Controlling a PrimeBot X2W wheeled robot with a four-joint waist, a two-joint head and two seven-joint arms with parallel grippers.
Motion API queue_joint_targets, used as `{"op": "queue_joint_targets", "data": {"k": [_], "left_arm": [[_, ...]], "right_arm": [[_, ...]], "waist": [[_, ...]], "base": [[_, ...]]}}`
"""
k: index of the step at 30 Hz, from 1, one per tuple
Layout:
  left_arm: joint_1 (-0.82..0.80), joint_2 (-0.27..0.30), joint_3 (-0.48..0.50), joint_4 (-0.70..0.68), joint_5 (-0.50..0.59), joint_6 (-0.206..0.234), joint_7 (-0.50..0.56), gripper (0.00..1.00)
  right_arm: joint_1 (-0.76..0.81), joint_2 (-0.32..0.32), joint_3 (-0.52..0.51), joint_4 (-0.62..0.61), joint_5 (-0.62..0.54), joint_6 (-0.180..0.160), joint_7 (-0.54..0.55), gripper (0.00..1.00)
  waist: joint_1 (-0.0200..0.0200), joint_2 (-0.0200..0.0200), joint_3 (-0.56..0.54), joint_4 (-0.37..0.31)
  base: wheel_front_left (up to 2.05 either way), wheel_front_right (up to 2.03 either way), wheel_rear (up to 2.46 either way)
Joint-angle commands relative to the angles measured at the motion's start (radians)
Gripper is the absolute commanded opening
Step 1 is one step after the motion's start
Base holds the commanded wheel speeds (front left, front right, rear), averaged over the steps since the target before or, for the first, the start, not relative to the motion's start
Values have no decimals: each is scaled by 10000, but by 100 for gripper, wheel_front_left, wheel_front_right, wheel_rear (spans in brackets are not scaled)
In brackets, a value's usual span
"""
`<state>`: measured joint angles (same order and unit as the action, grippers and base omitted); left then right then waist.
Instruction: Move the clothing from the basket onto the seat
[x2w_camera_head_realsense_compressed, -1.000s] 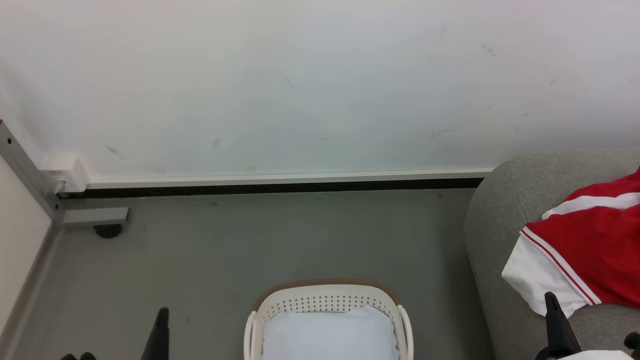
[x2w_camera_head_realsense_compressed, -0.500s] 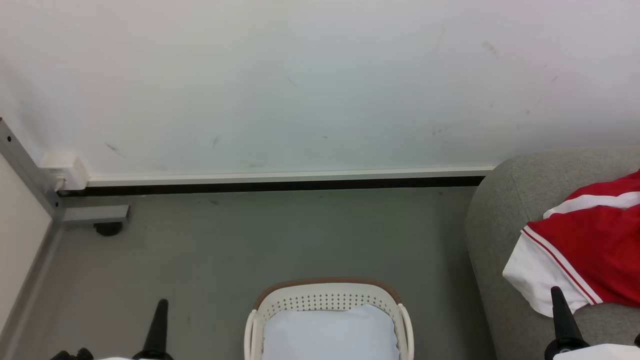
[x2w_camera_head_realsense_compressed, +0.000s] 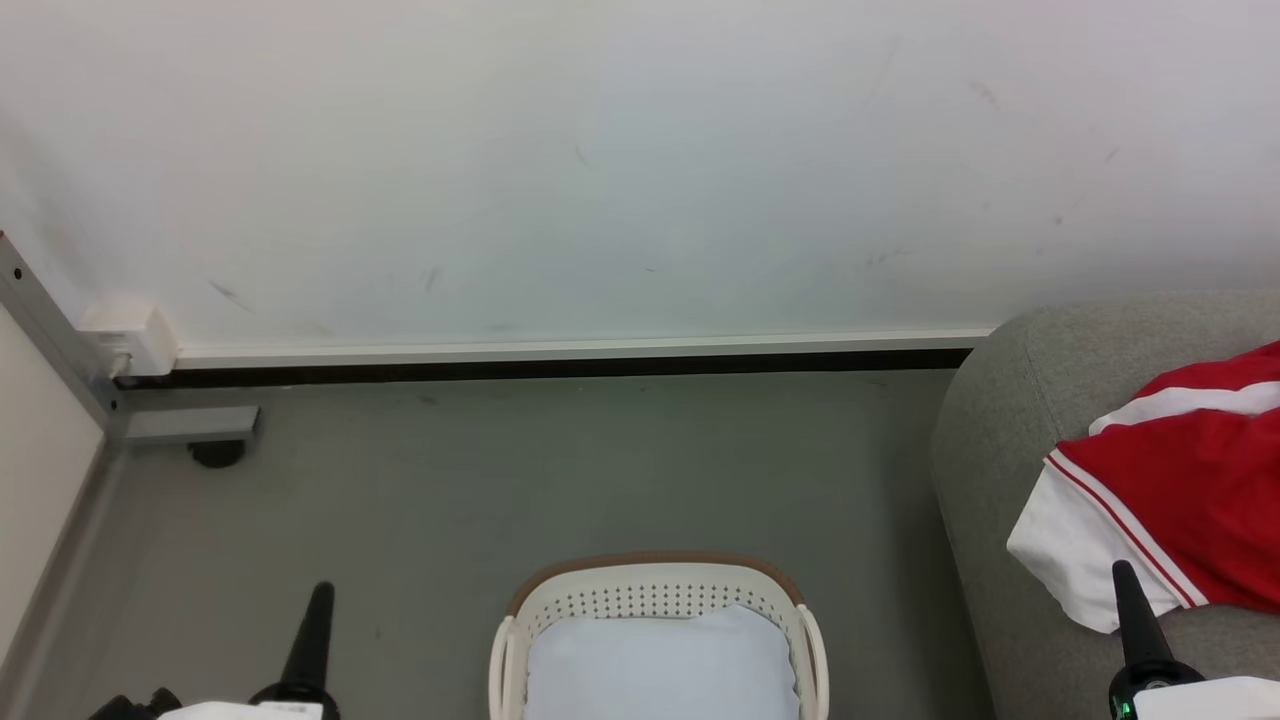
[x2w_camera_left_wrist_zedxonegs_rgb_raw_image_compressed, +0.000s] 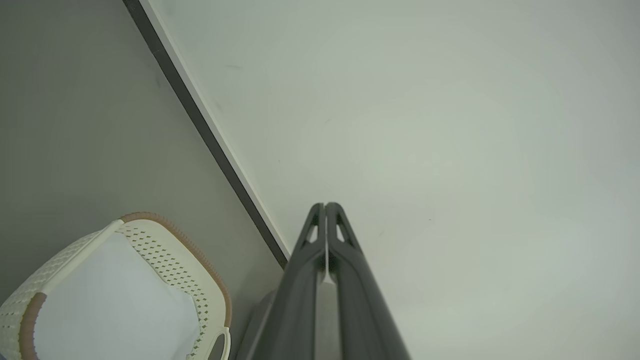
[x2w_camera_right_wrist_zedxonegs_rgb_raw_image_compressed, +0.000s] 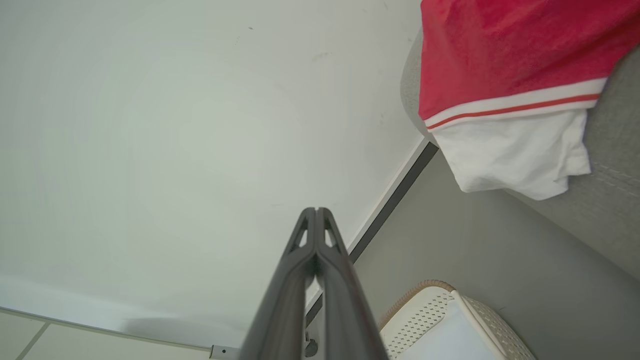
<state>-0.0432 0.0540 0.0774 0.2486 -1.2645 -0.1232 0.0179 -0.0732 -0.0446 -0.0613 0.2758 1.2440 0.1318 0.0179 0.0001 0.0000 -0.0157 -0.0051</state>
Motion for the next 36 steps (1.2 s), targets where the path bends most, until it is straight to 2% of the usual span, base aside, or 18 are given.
{"op": "queue_joint_targets", "data": {"k": [1, 36], "left_arm": [[-185, 34, 64, -82, -205, -51, 75, 0], [-608, -16, 336, -49, -2865, -96, 802, 0]], "right_arm": [[-186, -81, -56, -101, 221, -12, 63, 0], [-343, -92, -459, -297, 3028, -19, 814, 0]], "waist": [[-1, 0, 4, 1], [-1, 0, 144, 39]], "base": [[0, 0, 0], [0, 0, 0]]}}
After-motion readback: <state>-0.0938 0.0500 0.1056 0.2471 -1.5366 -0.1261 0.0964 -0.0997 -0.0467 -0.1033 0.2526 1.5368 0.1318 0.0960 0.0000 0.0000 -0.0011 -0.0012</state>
